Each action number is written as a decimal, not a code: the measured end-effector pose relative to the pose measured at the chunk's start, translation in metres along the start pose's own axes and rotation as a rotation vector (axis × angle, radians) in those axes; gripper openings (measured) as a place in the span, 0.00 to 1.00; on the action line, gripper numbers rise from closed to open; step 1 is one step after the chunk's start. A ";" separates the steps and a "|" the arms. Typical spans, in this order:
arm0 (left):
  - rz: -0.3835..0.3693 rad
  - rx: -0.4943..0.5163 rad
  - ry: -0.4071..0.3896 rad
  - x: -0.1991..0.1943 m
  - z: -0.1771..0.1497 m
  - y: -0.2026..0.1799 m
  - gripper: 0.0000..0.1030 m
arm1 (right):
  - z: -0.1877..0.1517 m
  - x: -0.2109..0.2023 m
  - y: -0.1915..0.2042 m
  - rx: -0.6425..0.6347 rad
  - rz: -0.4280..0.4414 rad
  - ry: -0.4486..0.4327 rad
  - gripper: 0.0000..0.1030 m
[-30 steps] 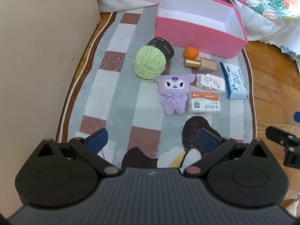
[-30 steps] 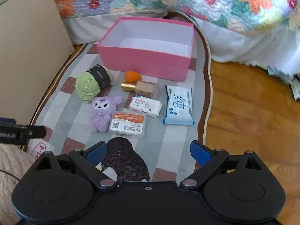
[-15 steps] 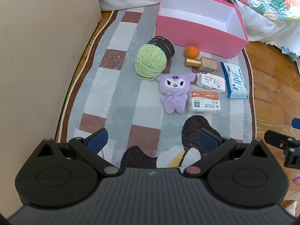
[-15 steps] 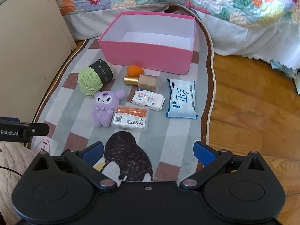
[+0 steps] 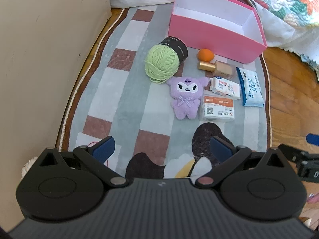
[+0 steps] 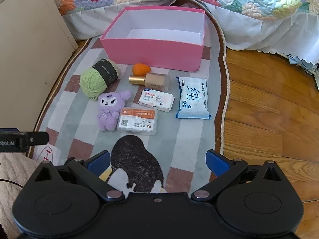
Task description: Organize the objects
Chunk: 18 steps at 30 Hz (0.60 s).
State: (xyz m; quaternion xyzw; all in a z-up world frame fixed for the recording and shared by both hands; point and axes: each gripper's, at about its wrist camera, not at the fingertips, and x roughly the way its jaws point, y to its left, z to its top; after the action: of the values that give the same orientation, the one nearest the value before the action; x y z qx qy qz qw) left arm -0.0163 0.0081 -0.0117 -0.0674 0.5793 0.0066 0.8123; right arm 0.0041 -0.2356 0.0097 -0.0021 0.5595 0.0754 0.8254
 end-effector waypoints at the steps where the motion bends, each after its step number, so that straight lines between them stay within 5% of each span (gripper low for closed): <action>1: -0.003 -0.012 0.000 0.000 0.000 0.002 1.00 | 0.000 0.001 0.000 -0.001 -0.002 0.004 1.00; 18: -0.011 -0.011 -0.004 0.002 -0.002 0.006 1.00 | -0.001 0.003 -0.006 0.004 -0.038 0.010 1.00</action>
State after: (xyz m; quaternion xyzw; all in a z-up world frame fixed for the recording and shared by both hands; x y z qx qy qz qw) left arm -0.0183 0.0135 -0.0151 -0.0752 0.5771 0.0055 0.8132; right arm 0.0046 -0.2415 0.0059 -0.0113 0.5635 0.0584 0.8239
